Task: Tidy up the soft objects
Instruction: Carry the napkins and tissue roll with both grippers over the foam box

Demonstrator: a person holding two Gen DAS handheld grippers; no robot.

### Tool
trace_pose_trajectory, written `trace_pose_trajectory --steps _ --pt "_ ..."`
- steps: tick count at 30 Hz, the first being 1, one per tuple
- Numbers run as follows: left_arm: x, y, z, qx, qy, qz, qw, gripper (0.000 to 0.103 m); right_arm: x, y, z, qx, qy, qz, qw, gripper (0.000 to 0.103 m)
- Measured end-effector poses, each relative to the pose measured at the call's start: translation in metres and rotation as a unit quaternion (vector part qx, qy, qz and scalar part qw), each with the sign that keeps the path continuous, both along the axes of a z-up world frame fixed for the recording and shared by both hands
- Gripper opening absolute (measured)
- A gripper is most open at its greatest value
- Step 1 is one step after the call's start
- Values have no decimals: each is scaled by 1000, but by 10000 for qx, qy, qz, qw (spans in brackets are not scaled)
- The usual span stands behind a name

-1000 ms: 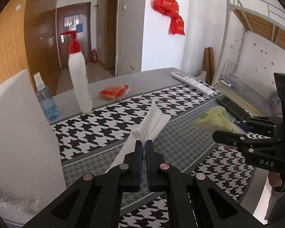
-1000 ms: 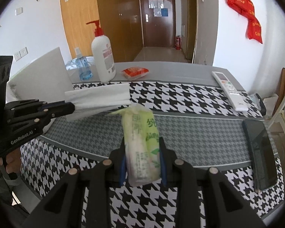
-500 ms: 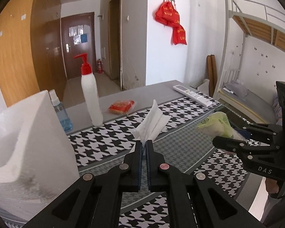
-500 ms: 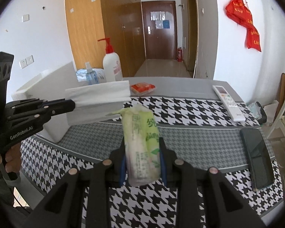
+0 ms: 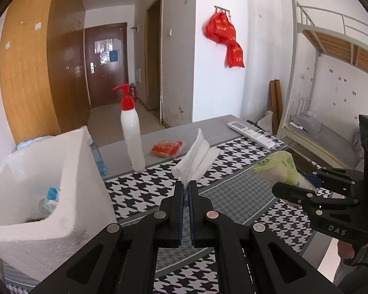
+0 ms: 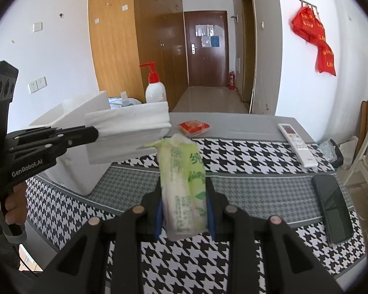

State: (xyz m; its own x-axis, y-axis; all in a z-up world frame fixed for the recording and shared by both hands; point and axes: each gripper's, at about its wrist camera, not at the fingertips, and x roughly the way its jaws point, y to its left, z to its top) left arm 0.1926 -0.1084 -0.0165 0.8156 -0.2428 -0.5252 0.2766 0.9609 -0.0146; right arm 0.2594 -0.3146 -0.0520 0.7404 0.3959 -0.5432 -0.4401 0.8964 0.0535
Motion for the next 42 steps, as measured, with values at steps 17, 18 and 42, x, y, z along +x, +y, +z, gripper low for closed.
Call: trace_pose_trajectory --steps 17,18,42 --pt "-11 20 25 -8 -348 148 9993 4 -9 21 28 22 -355 40 9994 33" --pt "-12 21 26 -7 -374 159 9992 4 -10 22 30 26 -382 46 9993 33" --pt "-30 49 56 -63 -997 436 9940 4 -20 54 58 125 -839 422 9955 33"
